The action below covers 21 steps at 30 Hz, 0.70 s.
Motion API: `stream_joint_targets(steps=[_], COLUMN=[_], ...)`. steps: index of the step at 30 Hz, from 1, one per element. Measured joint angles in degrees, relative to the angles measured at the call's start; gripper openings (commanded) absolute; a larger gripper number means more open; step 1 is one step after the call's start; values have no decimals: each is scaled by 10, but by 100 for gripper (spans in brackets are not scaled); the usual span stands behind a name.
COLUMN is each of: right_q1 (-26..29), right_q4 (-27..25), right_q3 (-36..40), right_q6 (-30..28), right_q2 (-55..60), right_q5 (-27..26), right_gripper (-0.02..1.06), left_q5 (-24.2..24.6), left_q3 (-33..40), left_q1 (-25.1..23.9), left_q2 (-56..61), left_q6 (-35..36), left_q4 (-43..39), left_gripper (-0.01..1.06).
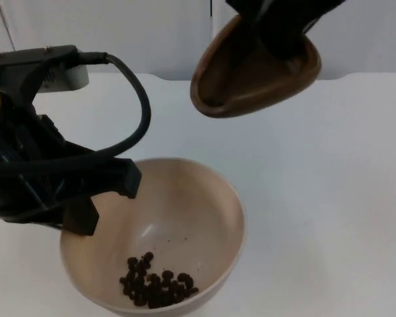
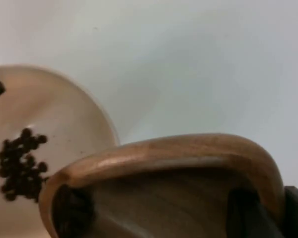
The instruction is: Pick up the bowl with the left hand and pour the coffee beans from the cup into the bowl with the right hand.
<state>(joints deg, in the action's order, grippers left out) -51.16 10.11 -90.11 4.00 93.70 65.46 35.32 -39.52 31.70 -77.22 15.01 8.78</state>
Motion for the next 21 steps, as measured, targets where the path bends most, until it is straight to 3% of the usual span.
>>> stream_joint_targets(steps=[5, 21], right_q1=[47, 56], right_q4=[-63, -62], right_q3=[0, 0], right_q6=[-27, -51], right_q2=[-1, -1], right_q5=[0, -2], right_gripper=[0, 0], left_q5=[-1, -29], left_q3=[0, 0], left_q1=[0, 0], left_q2=[0, 1], left_q6=[0, 0], left_q4=[-8, -16], left_gripper=[0, 0])
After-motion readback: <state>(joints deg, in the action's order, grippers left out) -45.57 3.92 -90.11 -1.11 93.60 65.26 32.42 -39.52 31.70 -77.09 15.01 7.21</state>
